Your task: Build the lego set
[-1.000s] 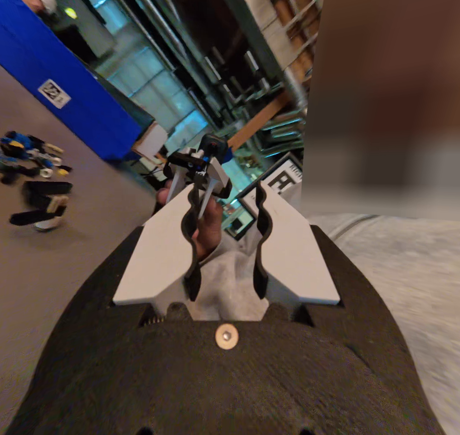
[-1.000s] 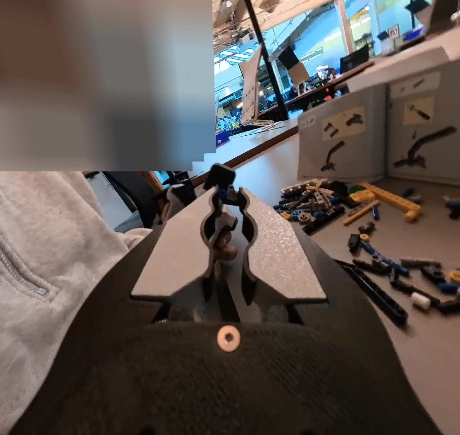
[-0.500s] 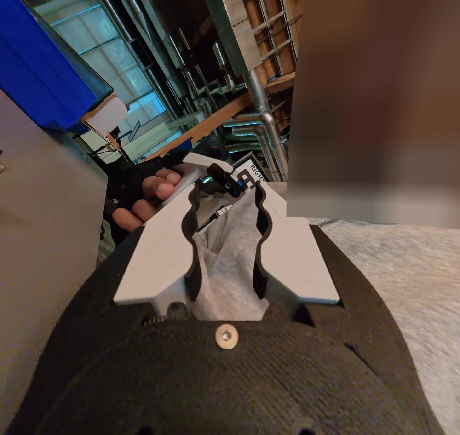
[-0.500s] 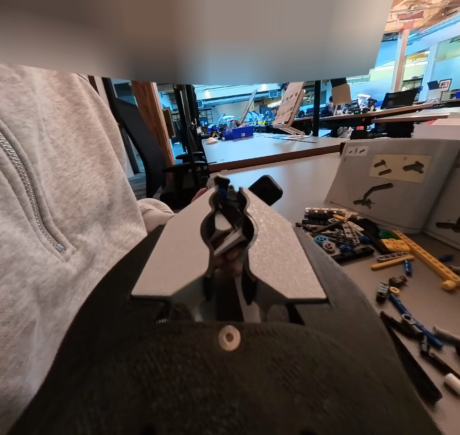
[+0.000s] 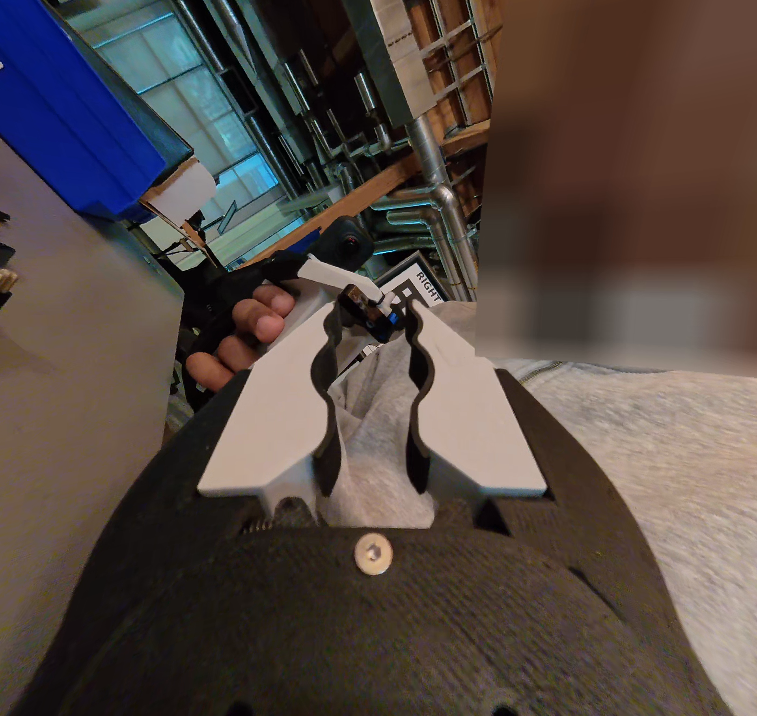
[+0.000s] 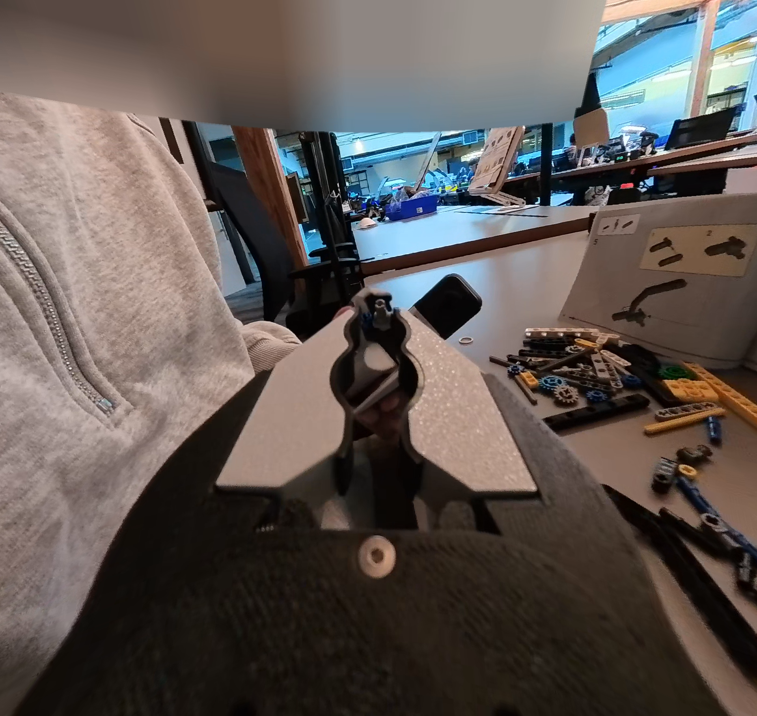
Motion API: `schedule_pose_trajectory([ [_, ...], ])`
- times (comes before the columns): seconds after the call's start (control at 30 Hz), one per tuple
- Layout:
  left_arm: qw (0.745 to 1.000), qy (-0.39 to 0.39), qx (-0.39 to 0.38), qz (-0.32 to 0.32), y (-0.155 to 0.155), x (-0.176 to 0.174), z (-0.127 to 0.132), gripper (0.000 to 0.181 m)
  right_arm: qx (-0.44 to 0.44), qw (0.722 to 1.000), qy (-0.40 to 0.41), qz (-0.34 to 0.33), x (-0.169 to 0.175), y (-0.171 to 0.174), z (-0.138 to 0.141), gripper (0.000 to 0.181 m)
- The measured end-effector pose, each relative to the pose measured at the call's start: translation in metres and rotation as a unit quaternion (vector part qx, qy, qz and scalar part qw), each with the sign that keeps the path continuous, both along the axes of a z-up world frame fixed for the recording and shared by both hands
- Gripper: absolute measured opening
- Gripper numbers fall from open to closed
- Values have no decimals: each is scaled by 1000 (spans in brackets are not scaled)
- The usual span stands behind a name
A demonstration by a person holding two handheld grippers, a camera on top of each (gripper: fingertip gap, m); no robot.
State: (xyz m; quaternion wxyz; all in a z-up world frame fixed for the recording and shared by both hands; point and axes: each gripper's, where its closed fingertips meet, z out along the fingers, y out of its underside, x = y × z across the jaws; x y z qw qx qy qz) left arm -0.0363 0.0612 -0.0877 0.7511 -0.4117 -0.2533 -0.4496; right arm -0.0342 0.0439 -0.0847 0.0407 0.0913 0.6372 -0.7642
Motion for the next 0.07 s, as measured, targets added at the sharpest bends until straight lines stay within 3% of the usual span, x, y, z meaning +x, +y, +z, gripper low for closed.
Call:
schedule_pose_trajectory([
  [0.03, 1000, 1, -3, 1, 1, 0, -1, 28, -1, 1000, -1, 2, 0, 0, 0, 13],
  [0.07, 1000, 2, -5, 1, 1, 0, -1, 26, -4, 1000, -3, 6, 1, 0, 1, 13],
])
